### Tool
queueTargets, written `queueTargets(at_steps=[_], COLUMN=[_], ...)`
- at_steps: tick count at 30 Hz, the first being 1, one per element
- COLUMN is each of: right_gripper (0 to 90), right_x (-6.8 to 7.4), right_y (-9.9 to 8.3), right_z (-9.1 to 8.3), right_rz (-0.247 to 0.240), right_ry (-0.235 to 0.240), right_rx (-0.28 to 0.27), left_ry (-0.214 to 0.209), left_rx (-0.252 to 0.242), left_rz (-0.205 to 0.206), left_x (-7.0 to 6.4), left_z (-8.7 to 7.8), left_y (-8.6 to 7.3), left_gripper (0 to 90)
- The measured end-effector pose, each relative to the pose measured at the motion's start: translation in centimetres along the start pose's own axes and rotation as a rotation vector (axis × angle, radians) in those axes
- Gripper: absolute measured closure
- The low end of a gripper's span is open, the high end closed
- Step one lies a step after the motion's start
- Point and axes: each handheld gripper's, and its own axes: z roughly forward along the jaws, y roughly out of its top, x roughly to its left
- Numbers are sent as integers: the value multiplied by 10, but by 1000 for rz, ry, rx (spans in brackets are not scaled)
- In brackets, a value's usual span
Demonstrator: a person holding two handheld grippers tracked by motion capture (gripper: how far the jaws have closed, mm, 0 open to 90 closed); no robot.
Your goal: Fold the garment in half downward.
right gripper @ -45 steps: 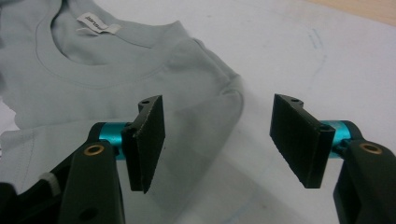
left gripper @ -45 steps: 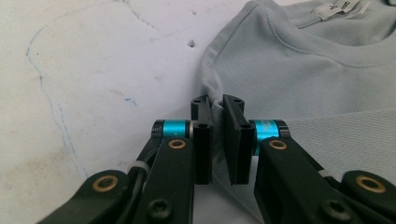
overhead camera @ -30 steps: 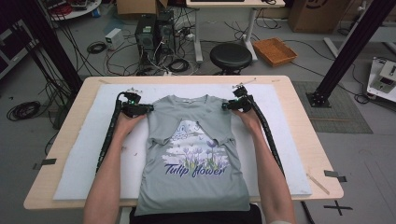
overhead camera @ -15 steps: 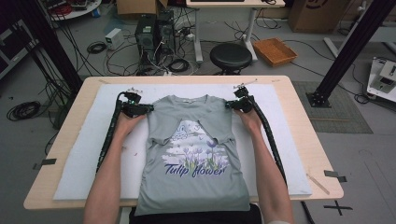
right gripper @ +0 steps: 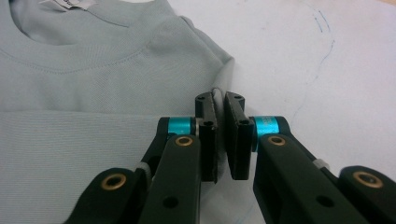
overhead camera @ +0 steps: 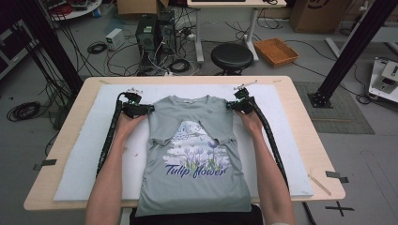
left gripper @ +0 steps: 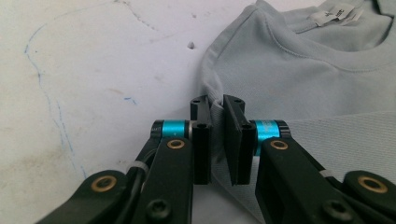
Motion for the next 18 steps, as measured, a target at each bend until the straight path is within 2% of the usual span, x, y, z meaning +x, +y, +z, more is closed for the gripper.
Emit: queueTargets(at_steps=[8,13,15,18], right_gripper=[856,856,856,857], right_x=[-2,-3,-3,-2], right_y=[-1,0,1,4], right_z=[0,-2,-4,-10], right_rz=[22,32,17,0], right_ry=[15,21,6,-1], right_rx=[-5,6,19,8], left_ry=[21,49,73,74], left_rx=[8,17,13,-13], left_rz=[4,6,24,18], left_x=[-2,-6,-9,-10], left_z=[0,0,-2,-6], left_y=[1,3,5,9], left_gripper=[830,840,842,844])
